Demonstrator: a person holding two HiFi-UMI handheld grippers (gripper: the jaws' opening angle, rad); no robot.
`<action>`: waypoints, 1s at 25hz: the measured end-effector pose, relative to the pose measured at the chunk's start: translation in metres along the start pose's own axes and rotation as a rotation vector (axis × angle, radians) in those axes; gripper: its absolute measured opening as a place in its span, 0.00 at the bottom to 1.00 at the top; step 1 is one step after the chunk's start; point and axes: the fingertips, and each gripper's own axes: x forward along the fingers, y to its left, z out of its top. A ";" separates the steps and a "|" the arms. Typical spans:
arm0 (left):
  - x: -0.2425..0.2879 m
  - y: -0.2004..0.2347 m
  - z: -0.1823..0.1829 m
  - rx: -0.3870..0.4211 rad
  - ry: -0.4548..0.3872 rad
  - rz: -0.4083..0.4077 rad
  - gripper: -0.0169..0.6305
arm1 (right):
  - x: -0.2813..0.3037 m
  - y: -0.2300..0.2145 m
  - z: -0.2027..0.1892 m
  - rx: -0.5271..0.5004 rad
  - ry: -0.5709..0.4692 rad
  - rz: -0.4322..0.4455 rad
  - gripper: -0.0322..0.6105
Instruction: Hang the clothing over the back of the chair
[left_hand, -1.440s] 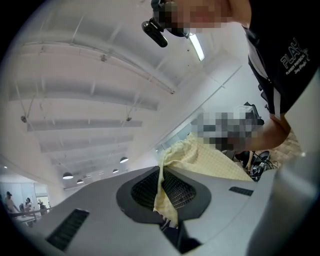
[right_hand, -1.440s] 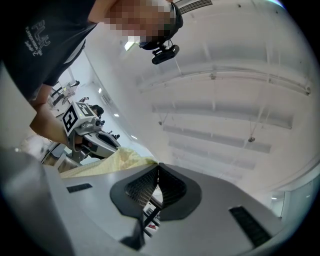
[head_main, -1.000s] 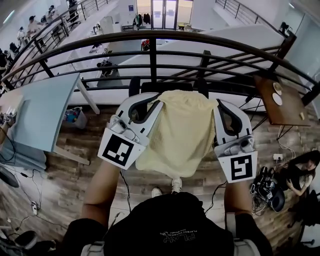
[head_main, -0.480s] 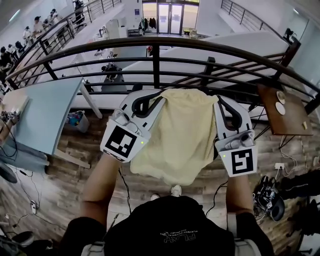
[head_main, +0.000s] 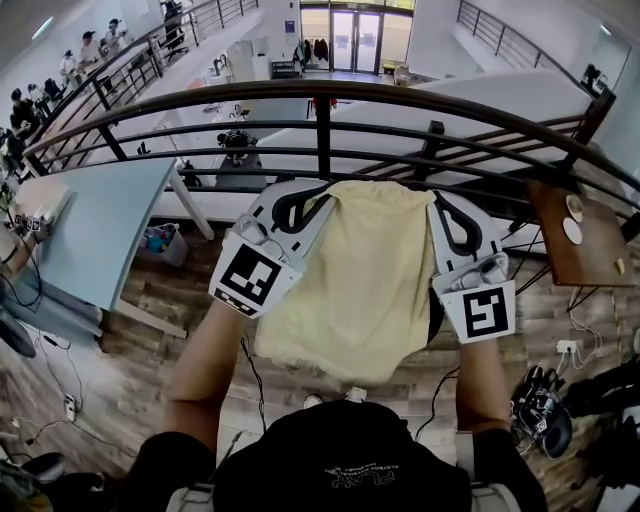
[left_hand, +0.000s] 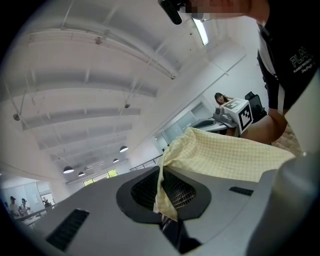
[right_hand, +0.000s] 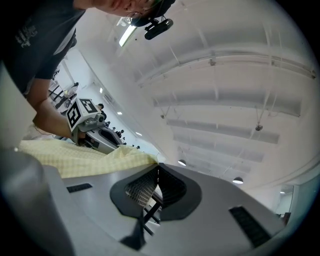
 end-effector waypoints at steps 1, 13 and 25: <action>0.002 0.002 -0.004 0.000 0.007 -0.002 0.07 | 0.003 0.001 -0.006 -0.001 0.011 0.013 0.08; 0.038 0.002 -0.065 -0.027 0.159 -0.111 0.07 | 0.027 0.011 -0.085 -0.046 0.217 0.207 0.08; 0.047 -0.012 -0.127 -0.113 0.314 -0.226 0.07 | 0.030 0.046 -0.153 0.020 0.397 0.386 0.08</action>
